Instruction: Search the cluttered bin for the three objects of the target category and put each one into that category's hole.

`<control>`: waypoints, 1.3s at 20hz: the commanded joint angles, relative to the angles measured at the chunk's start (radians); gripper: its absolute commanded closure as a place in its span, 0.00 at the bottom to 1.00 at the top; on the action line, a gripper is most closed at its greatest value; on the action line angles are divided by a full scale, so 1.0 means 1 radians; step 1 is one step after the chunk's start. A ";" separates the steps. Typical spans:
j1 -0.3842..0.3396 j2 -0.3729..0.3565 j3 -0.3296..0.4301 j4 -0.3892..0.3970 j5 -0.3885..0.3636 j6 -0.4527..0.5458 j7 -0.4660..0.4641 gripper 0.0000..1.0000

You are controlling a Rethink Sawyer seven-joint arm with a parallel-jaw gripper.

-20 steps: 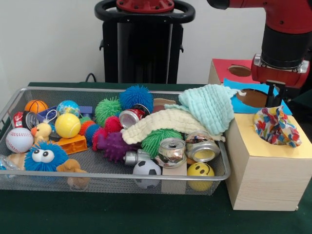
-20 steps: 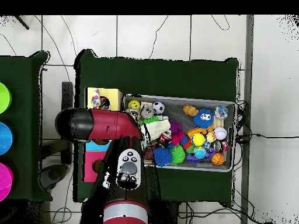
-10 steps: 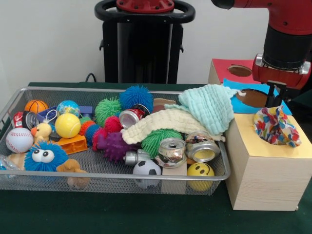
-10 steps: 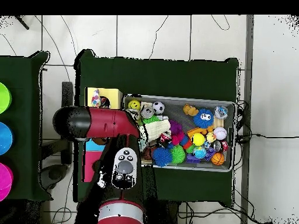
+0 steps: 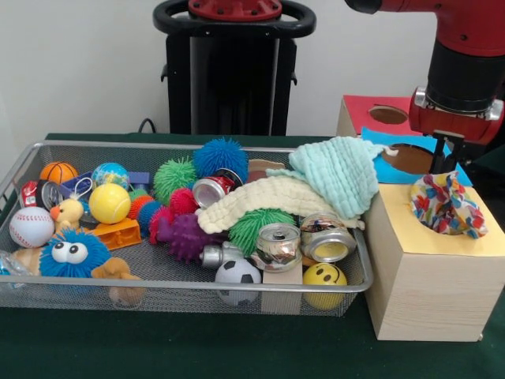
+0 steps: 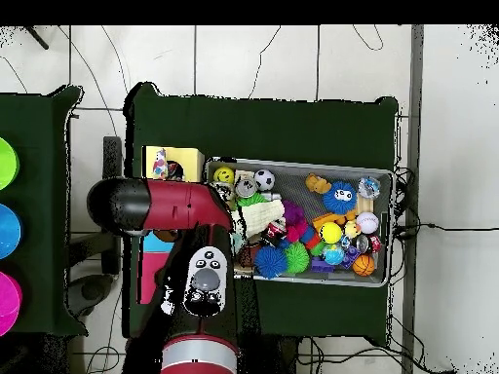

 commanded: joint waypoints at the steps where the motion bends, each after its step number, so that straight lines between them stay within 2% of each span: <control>1: -0.018 0.071 0.007 -0.124 0.009 -0.137 0.184 1.00; 20: -0.059 0.079 0.007 -0.190 -0.003 -0.086 0.140 1.00; 26: -0.079 0.068 0.011 -0.217 -0.007 -0.029 0.123 1.00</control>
